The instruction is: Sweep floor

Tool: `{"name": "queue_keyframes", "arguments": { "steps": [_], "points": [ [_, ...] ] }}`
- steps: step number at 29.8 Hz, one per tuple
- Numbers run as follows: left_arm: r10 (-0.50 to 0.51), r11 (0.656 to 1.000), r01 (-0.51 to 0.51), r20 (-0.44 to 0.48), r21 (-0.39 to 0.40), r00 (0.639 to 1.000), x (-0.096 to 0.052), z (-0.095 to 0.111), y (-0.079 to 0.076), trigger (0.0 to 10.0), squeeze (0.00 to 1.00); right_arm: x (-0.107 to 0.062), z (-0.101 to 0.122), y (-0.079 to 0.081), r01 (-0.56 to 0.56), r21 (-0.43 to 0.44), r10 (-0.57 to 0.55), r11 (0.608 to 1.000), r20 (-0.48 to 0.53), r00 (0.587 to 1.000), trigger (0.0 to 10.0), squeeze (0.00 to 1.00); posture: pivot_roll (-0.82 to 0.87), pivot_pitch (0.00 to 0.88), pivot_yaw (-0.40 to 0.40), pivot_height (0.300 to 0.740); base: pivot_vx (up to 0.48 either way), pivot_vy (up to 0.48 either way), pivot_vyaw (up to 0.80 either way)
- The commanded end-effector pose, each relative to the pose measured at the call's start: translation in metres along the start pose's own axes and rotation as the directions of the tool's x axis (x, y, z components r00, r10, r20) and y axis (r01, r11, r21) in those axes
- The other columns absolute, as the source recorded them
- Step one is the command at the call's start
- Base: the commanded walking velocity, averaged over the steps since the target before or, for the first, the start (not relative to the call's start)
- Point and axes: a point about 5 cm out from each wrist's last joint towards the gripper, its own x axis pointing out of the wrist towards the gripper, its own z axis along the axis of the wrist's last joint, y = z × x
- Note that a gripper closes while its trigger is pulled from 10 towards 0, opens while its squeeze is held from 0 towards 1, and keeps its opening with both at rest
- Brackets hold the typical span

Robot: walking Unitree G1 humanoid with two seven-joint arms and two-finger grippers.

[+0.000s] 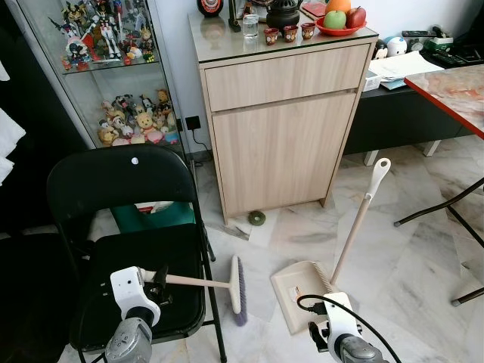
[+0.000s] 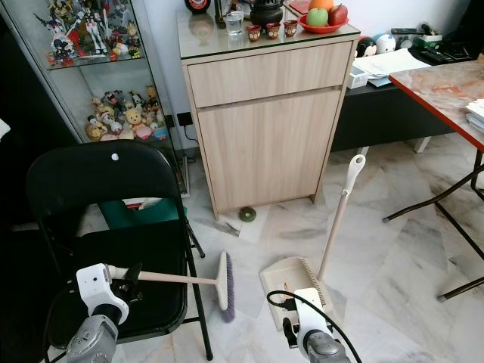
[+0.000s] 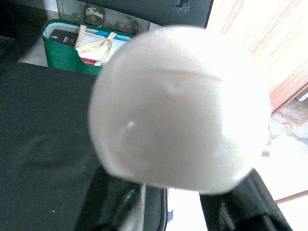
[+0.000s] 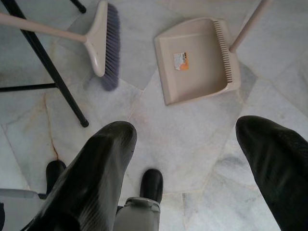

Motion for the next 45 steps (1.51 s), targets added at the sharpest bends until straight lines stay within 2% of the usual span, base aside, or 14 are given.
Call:
{"name": "queue_keyframes", "arguments": {
  "steps": [1, 2, 3, 4, 15, 25, 26, 27, 28, 31, 32, 33, 37, 45],
  "points": [
    [0.008, 1.0, -0.008, -0.006, 0.022, 1.0, -0.002, -0.001, 0.003, 0.0, 0.0, 0.001, 0.006, 0.002, 0.002, 0.027, -0.003, 1.0, 0.034, 0.999, 10.0, 0.0, -0.28, 0.019, 0.072, 0.74, 0.0, 0.0, 0.0],
    [0.009, 1.0, -0.009, -0.004, 0.023, 1.0, -0.002, -0.001, 0.004, 3.6, 0.0, 0.001, 0.014, 0.002, 0.0, 0.036, -0.002, 0.999, 0.064, 0.998, 10.0, 0.0, -0.28, 0.02, 0.073, 0.74, 0.0, 0.0, 0.0],
    [0.01, 1.0, -0.01, -0.003, 0.024, 1.0, -0.002, -0.001, 0.004, 3.6, 0.0, 0.002, 0.019, 0.002, -0.002, 0.043, -0.002, 0.999, 0.085, 0.996, 10.0, 0.0, -0.28, 0.02, 0.073, 0.74, 0.0, 0.0, 0.0],
    [0.011, 1.0, -0.011, -0.003, 0.025, 1.0, -0.002, -0.001, 0.004, 10.0, 0.0, 0.002, 0.024, 0.002, -0.007, 0.049, 0.002, 0.999, 0.105, 0.995, 10.0, 0.0, -0.28, 0.02, 0.073, 0.74, 0.0, 0.0, 0.0],
    [0.01, 1.0, -0.009, -0.006, 0.03, 1.0, -0.004, -0.002, 0.005, 10.0, 0.0, 0.003, 0.039, 0.008, -0.031, 0.053, 0.023, 0.998, 0.147, 0.989, 10.0, 0.0, -0.28, 0.019, 0.073, 0.74, 0.0, 0.0, 0.0],
    [0.011, 0.999, -0.011, 0.007, 0.046, 1.0, -0.011, -0.004, 0.011, 10.0, 0.0, 0.002, 0.063, 0.008, -0.052, 0.084, 0.029, 0.995, 0.257, 0.966, 10.0, 0.0, -0.28, 0.021, 0.075, 0.74, 0.0, 0.0, 0.0],
    [0.011, 0.999, -0.011, 0.009, 0.049, 1.0, -0.012, -0.004, 0.012, 5.5, 0.0, 0.002, 0.065, 0.008, -0.056, 0.085, 0.031, 0.995, 0.266, 0.963, 10.0, 0.0, -0.28, 0.022, 0.074, 0.74, 0.0, 0.0, 0.0],
    [0.011, 0.999, -0.011, 0.009, 0.049, 1.0, -0.012, -0.004, 0.012, 5.5, 0.0, 0.002, 0.065, 0.008, -0.056, 0.085, 0.031, 0.995, 0.266, 0.963, 10.0, 0.0, -0.28, 0.022, 0.074, 0.74, 0.0, 0.0, 0.0],
    [0.011, 0.998, -0.011, 0.012, 0.055, 1.0, -0.013, -0.004, 0.012, 0.0, 0.0, 0.002, 0.069, 0.008, -0.061, 0.089, 0.033, 0.994, 0.283, 0.959, 10.0, 0.0, -0.28, 0.021, 0.074, 0.74, 0.0, 0.0, 0.0],
    [0.015, 0.998, -0.016, 0.014, 0.061, 1.0, -0.014, -0.005, 0.012, 0.0, 0.0, 0.001, 0.076, 0.007, -0.062, 0.093, 0.031, 0.994, 0.308, 0.951, 10.0, 0.0, -0.28, 0.021, 0.074, 0.74, 0.0, 0.0, 0.0],
    [0.016, 0.998, -0.017, 0.014, 0.061, 1.0, -0.014, -0.005, 0.012, 1.7, 0.0, 0.0, 0.082, 0.006, -0.06, 0.096, 0.026, 0.994, 0.327, 0.945, 10.0, 0.0, -0.27, 0.021, 0.073, 0.74, 0.0, 0.0, 0.0],
    [0.016, 0.998, -0.017, 0.014, 0.061, 1.0, -0.015, -0.005, 0.012, 10.0, 0.0, -0.001, 0.091, 0.005, -0.059, 0.107, 0.016, 0.992, 0.36, 0.933, 10.0, 0.0, -0.27, 0.023, 0.075, 0.74, 0.0, 0.0, 0.0],
    [0.008, 0.998, -0.008, 0.009, 0.069, 1.0, -0.015, -0.006, 0.011, 10.0, 0.0, -0.003, 0.102, 0.001, -0.053, 0.113, 0.003, 0.992, 0.401, 0.916, 10.0, 0.0, -0.27, 0.026, 0.078, 0.74, 0.0, 0.0, 0.0],
    [0.002, 0.996, -0.002, 0.007, 0.087, 1.0, -0.017, -0.006, 0.011, 10.0, 0.0, -0.011, 0.129, -0.007, -0.05, 0.102, -0.012, 0.994, 0.533, 0.846, 10.0, 0.0, -0.28, 0.035, 0.09, 0.74, 0.0, 0.0, 0.0]
  ]
}}
